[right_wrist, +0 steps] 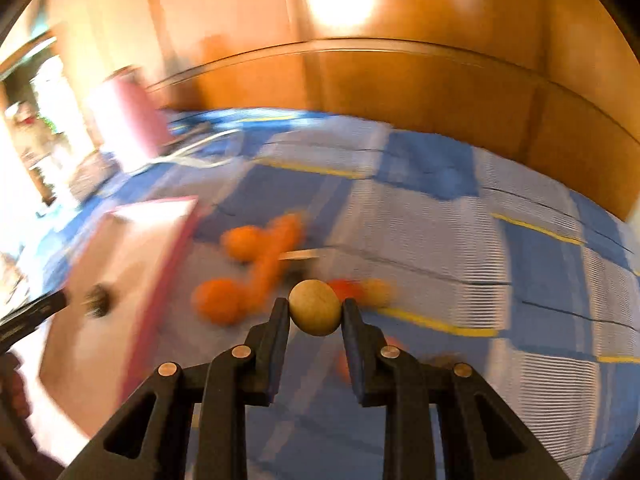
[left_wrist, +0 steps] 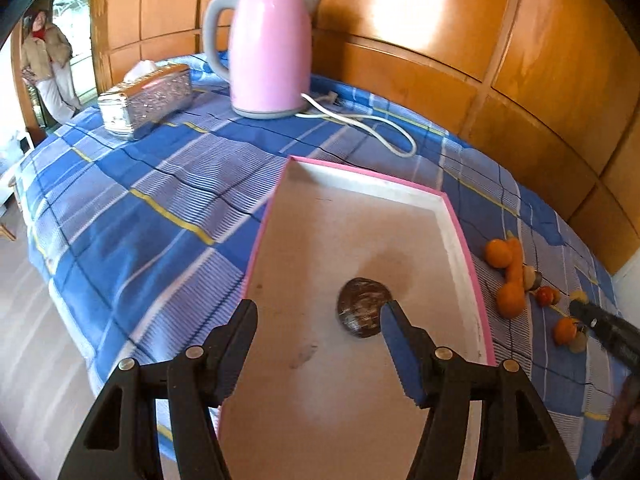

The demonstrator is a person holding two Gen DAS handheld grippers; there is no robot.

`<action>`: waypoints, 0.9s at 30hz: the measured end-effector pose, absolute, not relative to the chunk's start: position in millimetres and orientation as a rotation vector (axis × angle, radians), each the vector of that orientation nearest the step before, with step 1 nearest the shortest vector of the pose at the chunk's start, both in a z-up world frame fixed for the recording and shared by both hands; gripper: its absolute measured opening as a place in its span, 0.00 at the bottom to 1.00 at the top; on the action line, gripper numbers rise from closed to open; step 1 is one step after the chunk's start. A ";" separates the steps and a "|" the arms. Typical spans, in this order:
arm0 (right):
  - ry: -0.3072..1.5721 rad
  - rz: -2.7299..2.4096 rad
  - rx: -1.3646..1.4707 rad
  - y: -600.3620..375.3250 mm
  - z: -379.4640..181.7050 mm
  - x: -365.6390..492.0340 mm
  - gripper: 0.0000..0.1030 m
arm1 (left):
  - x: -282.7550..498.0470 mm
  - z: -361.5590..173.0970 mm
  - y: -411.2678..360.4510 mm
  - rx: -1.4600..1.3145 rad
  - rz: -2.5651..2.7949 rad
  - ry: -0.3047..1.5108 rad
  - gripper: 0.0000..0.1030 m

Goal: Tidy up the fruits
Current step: 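Lower the small yellow fruit into the white tray and open the right gripper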

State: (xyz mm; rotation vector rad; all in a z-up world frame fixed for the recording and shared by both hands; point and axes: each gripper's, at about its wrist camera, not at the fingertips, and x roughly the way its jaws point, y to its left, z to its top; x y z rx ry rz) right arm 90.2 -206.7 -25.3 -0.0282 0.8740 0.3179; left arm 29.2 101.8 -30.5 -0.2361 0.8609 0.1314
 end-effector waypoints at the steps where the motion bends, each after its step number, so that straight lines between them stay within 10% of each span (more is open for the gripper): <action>1: 0.879 0.349 -0.039 -195.4 -27.1 88.0 0.25 | 26.9 -29.8 104.3 -0.238 0.136 0.857 0.63; 27: 0.925 0.425 -0.019 -129.4 -49.5 51.6 0.33 | 8.8 -19.2 80.5 -0.172 0.065 0.834 0.63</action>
